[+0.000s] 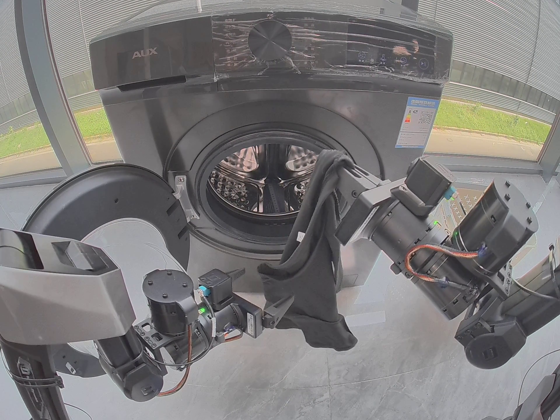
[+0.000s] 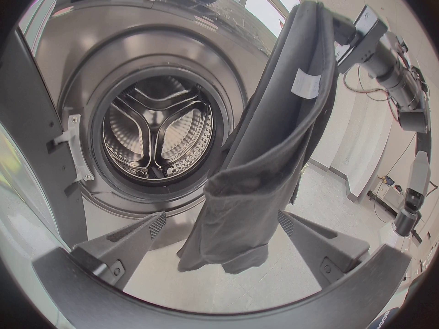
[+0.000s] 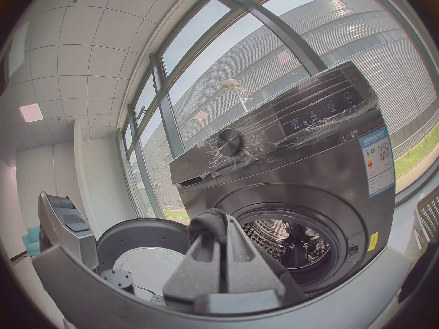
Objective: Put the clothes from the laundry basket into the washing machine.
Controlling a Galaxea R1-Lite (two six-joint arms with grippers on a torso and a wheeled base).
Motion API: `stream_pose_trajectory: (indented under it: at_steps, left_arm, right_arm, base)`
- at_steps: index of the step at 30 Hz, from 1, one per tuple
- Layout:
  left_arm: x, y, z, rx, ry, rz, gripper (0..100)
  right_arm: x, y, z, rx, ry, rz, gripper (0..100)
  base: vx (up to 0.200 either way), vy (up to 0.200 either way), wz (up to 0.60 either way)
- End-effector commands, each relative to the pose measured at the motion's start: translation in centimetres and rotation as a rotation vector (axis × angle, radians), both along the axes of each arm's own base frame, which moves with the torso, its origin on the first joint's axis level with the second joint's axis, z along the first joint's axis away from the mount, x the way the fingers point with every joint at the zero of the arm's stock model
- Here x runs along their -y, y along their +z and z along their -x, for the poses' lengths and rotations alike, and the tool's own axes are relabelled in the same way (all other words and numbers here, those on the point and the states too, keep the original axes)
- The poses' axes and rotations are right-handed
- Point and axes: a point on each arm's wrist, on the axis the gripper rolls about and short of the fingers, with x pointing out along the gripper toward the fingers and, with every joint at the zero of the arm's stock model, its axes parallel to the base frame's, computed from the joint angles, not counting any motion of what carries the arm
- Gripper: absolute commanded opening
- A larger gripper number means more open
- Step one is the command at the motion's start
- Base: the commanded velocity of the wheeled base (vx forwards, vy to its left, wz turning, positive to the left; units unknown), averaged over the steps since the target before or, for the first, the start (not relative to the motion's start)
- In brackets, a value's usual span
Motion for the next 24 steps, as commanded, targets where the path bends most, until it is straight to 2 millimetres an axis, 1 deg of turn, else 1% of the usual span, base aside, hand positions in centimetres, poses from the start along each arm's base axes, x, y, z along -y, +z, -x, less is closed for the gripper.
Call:
stream_pose_trajectory:
  at_steps: [1, 5, 11, 18, 20, 21, 22, 23, 24]
  left_arm:
    - [0.4, -1.4, -0.5, -0.030, -0.001, -0.021, 100]
    - [0.8, -1.7, -0.8, -0.028, -0.006, -0.020, 100]
    - [1.9, -2.0, -1.6, -0.009, -0.022, -0.003, 100]
    - [2.8, -4.0, -2.9, -0.025, -0.027, -0.014, 100]
    - [2.9, -4.2, -3.0, -0.027, -0.027, -0.015, 100]
    - [3.3, -4.7, -3.6, -0.020, -0.024, -0.010, 100]
    - [3.3, -4.7, -3.6, -0.020, -0.024, -0.010, 100]
    - [3.3, -5.1, -4.1, -0.018, -0.012, -0.011, 0]
    - [3.3, -5.1, -4.2, -0.018, -0.010, -0.009, 0]
  right_arm:
    - [-0.7, -0.4, 0.2, -0.004, 0.020, 0.005, 0]
    - [-0.8, -0.4, 0.1, -0.004, 0.020, 0.005, 0]
    - [-1.1, -0.6, 0.2, -0.004, 0.025, 0.008, 0]
    - [-1.1, -0.4, 0.3, 0.002, 0.026, 0.003, 0]
    - [-1.1, -0.4, 0.3, 0.003, 0.026, 0.002, 0]
    - [-1.0, -0.3, 0.3, 0.004, 0.026, 0.001, 0]
    - [-1.0, -0.3, 0.3, 0.004, 0.026, 0.001, 0]
    - [-1.0, -0.2, 0.4, 0.008, 0.026, -0.004, 0]
    - [-0.9, -0.2, 0.3, 0.008, 0.024, -0.004, 0]
  base:
    - [0.000, 0.000, 0.00]
    - [0.000, 0.000, 0.00]
    - [0.000, 0.000, 0.00]
    - [0.000, 0.000, 0.00]
    - [0.000, 0.000, 0.00]
    - [0.000, 0.000, 0.00]
    - [0.000, 0.000, 0.00]
    - [0.000, 0.000, 0.00]
    - [0.000, 0.000, 0.00]
